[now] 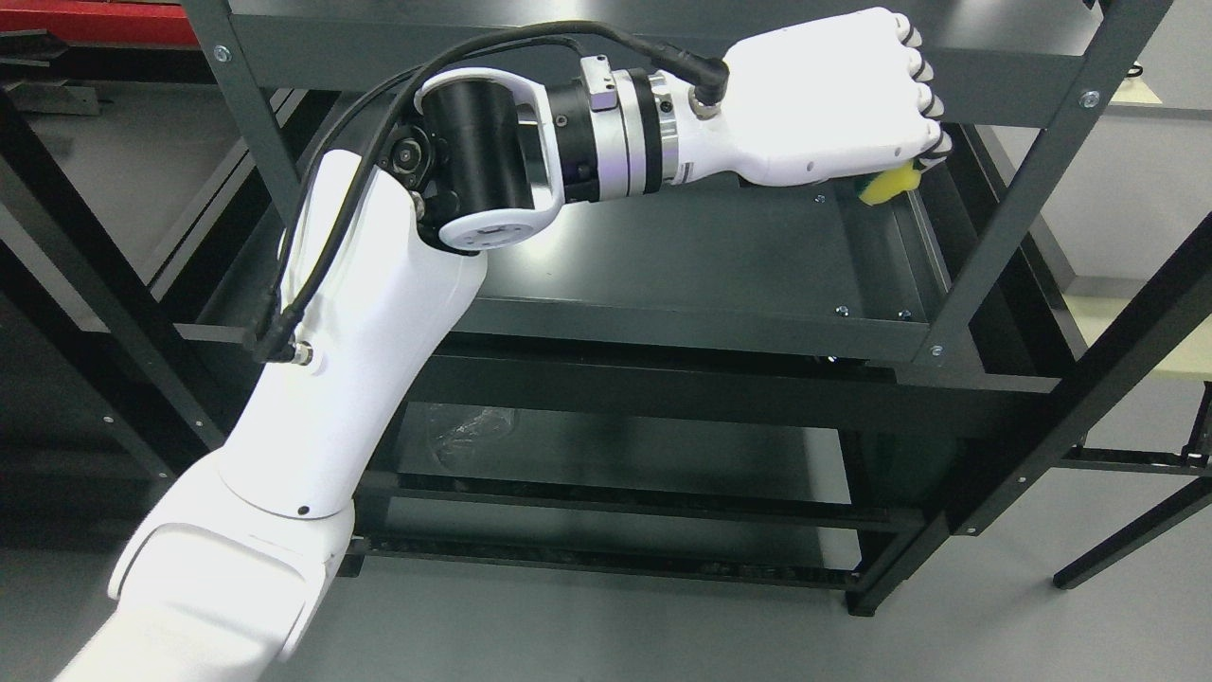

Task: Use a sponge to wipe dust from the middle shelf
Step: 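Wipe the sponge across the middle shelf surface with the left hand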

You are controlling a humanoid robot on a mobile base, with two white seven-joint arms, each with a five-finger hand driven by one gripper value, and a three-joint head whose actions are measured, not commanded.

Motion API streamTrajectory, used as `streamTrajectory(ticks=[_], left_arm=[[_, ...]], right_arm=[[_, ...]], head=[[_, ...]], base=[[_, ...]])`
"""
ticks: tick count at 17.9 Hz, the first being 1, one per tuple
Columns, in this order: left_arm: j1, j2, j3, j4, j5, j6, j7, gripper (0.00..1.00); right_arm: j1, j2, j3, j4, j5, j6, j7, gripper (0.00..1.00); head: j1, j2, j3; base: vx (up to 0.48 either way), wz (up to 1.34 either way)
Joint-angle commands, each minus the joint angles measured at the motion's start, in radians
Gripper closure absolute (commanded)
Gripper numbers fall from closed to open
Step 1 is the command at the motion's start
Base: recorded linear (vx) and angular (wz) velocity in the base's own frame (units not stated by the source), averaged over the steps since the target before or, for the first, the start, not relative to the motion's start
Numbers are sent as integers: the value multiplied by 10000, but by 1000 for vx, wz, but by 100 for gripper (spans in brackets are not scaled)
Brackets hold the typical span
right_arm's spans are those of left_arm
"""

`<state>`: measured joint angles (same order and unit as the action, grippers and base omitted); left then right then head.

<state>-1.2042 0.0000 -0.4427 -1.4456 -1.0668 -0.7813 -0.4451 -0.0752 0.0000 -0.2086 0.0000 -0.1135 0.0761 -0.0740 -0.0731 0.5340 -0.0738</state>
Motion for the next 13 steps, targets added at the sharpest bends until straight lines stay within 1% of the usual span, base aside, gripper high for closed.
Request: streamTrajectory(ticks=[1, 2, 4, 6, 7, 10, 13], left_arm=[[687, 504, 1953, 9, -607, -41, -89, 98], [887, 734, 2261, -282, -577, -41, -105, 98], [1210, 1499, 2875, -729, 49, -41, -120, 98], [1365, 3121, 3306, -914, 1213, -41, -120, 98], [1441, 3813, 3535, -914, 1704, -41, -120, 98], [2052, 5501, 4454, -853, 2780, -41, -120, 98], [3294, 6287, 5849, -792, 3196, -41, -120, 98]], right_arm=[[1, -175, 0, -175, 0, 6, 3, 0], [1, -175, 0, -175, 0, 6, 3, 0], [1, -175, 0, -175, 0, 6, 3, 0], [1, -175, 0, -175, 0, 6, 3, 0], [1, -175, 0, -175, 0, 6, 3, 0], [1, -175, 0, -175, 0, 6, 3, 0], [1, -175, 0, -175, 0, 6, 3, 0]], head=[[0, 0, 0], [0, 0, 0], [0, 0, 0], [0, 0, 0], [0, 0, 0], [0, 0, 0], [0, 0, 0]], base=[[0, 0], [0, 0], [0, 0], [0, 0], [0, 0], [1, -4], [1, -4]])
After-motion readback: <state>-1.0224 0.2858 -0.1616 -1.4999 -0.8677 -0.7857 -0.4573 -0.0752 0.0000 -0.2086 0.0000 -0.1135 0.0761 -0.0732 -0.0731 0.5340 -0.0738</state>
